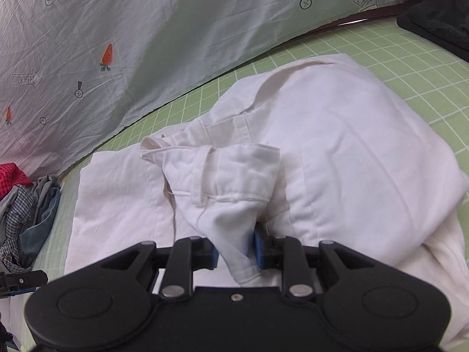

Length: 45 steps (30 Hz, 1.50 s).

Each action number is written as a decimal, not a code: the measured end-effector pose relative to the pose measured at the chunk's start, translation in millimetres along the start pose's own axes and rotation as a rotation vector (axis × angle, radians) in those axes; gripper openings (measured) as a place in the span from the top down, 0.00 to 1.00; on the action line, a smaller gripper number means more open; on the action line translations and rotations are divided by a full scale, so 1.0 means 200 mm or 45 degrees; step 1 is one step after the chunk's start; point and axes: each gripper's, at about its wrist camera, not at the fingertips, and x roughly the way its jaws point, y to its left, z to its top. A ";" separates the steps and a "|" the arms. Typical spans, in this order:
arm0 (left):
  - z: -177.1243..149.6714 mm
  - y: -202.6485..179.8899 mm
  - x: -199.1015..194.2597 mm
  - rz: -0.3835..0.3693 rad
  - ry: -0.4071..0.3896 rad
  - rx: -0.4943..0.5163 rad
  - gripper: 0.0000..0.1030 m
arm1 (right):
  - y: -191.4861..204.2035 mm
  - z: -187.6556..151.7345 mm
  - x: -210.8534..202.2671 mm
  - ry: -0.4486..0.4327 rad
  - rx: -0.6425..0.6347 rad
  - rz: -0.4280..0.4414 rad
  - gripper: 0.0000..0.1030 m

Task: Fold clothes
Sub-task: 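Grasp the trouser waistband with the right tool and lift it, then lay the waistband over the trouser legs and open the right tool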

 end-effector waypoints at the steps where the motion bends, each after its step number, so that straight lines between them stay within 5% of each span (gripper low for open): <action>1: -0.01 -0.01 0.00 0.000 0.007 -0.004 0.01 | 0.00 -0.01 -0.01 0.002 -0.001 0.011 0.62; 7: -0.10 -0.06 0.03 0.017 0.063 -0.019 0.01 | -0.05 0.01 -0.20 -0.114 -0.006 -0.018 0.51; 15: -0.11 -0.12 0.11 0.056 0.089 -0.020 0.01 | -0.16 0.17 -0.22 -0.231 -0.096 -0.299 0.38; 22: 0.00 -0.08 0.16 0.118 0.067 -0.064 0.01 | 0.01 0.21 0.00 -0.198 -0.393 -0.413 0.18; 30: -0.02 0.00 0.22 0.172 0.120 -0.096 0.01 | 0.22 0.00 0.14 -0.148 -0.741 -0.444 0.07; 39: -0.06 0.03 0.28 0.141 0.160 -0.114 0.01 | 0.17 0.05 0.08 -0.126 -0.614 -0.404 0.05; 45: -0.08 0.05 0.29 0.113 0.164 -0.171 0.02 | 0.10 0.11 -0.07 -0.226 -0.518 -0.482 0.06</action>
